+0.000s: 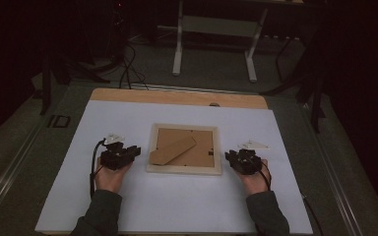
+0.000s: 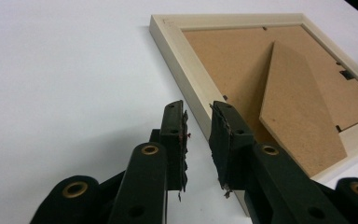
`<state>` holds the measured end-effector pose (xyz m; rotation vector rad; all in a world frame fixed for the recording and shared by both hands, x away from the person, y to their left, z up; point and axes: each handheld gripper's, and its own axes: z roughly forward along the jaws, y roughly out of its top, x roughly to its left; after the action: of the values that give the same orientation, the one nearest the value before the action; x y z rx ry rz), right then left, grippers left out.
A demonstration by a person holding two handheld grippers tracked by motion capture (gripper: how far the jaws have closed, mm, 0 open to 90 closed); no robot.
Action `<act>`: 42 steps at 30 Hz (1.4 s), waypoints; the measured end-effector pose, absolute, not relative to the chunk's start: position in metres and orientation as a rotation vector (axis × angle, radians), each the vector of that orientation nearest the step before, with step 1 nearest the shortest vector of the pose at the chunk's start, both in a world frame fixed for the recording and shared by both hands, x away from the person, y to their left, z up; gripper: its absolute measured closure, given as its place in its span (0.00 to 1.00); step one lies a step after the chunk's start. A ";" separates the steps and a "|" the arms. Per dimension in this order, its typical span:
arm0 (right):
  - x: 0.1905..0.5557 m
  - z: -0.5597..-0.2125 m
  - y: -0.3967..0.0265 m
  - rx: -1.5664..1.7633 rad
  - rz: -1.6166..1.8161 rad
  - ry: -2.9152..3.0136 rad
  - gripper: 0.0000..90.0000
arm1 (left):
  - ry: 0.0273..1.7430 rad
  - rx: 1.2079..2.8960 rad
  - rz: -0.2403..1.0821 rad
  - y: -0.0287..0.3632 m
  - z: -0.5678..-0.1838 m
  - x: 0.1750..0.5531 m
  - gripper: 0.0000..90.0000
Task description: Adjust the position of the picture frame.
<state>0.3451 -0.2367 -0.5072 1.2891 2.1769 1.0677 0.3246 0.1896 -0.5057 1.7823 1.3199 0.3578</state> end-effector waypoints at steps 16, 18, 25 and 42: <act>0.343 -0.505 -0.242 1.294 1.087 2.167 0.78 | 1.256 1.786 0.366 0.184 -0.486 0.323 0.82; 0.342 -0.504 -0.242 1.289 1.089 2.169 0.78 | 1.244 1.790 0.364 0.182 -0.483 0.324 0.81; 0.341 -0.502 -0.240 1.270 1.086 2.171 0.77 | 1.197 1.804 0.338 0.173 -0.474 0.327 0.76; 0.338 -0.498 -0.237 1.246 1.097 2.181 0.76 | 1.123 1.869 0.296 0.151 -0.466 0.335 0.73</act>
<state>0.3384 -0.2369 -0.4982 1.2460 2.1815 1.0972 0.3351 0.1514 -0.4661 1.8691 1.1231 0.2962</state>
